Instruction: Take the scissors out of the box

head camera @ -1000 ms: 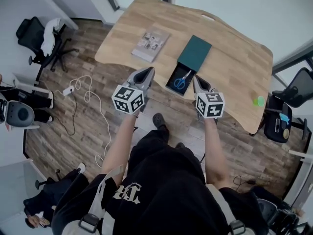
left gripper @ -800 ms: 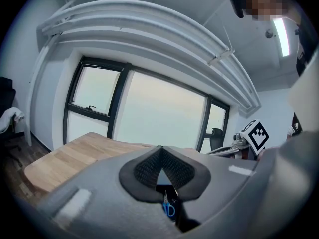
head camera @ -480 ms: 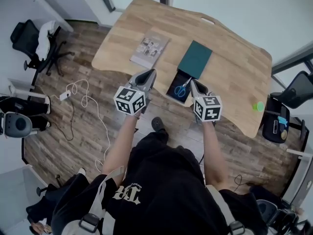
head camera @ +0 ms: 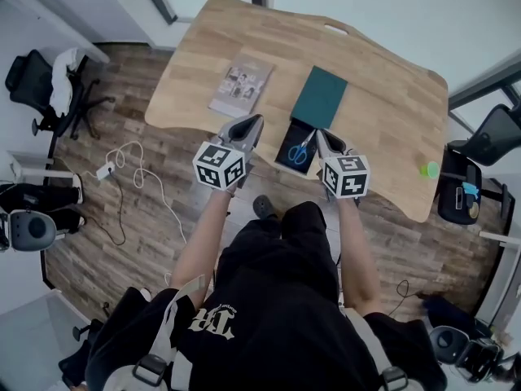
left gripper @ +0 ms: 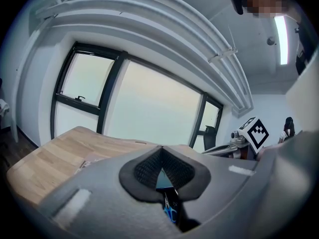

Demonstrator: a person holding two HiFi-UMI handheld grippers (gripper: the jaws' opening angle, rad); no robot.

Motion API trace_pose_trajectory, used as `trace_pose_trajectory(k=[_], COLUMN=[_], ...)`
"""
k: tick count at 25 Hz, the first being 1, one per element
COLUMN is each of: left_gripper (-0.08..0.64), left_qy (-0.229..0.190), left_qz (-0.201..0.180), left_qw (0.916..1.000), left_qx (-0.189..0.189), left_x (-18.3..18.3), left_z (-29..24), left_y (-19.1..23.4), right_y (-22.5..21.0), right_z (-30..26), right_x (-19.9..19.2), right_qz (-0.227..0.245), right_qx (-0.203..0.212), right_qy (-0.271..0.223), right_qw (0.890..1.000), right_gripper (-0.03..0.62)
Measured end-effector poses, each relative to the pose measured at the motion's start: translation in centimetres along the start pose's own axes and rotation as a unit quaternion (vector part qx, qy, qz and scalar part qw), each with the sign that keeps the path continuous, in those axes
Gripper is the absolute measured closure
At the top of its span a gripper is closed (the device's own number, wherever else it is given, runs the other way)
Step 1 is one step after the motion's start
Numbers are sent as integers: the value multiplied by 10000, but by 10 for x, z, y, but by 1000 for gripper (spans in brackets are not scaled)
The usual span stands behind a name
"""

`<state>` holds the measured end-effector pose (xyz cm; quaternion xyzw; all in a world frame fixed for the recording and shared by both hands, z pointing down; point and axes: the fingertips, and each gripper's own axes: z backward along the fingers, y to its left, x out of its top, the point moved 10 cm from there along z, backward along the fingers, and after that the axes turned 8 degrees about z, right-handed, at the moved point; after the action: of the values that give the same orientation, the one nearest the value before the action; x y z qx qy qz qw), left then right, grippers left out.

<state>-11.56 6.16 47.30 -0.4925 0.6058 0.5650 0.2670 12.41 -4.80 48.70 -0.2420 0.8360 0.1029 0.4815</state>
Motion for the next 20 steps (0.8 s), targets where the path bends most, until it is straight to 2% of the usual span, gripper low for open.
trace_pose_trajectory(k=[7,20], left_gripper=[560,560], left_qy=[123,522], left_qz=[22,27], left_qw=[9999,9984], left_qx=[-73,-205], left_x=[6,9], left_z=[-31,-113], left_y=[-5,-17], right_y=[-27,-93], right_z=[-11,-25], right_x=[7,3], right_qz=[-55,-499], right_qx=[7,0], right_qy=[26,132], right_qw=[10000,9987], right_gripper=[591,591])
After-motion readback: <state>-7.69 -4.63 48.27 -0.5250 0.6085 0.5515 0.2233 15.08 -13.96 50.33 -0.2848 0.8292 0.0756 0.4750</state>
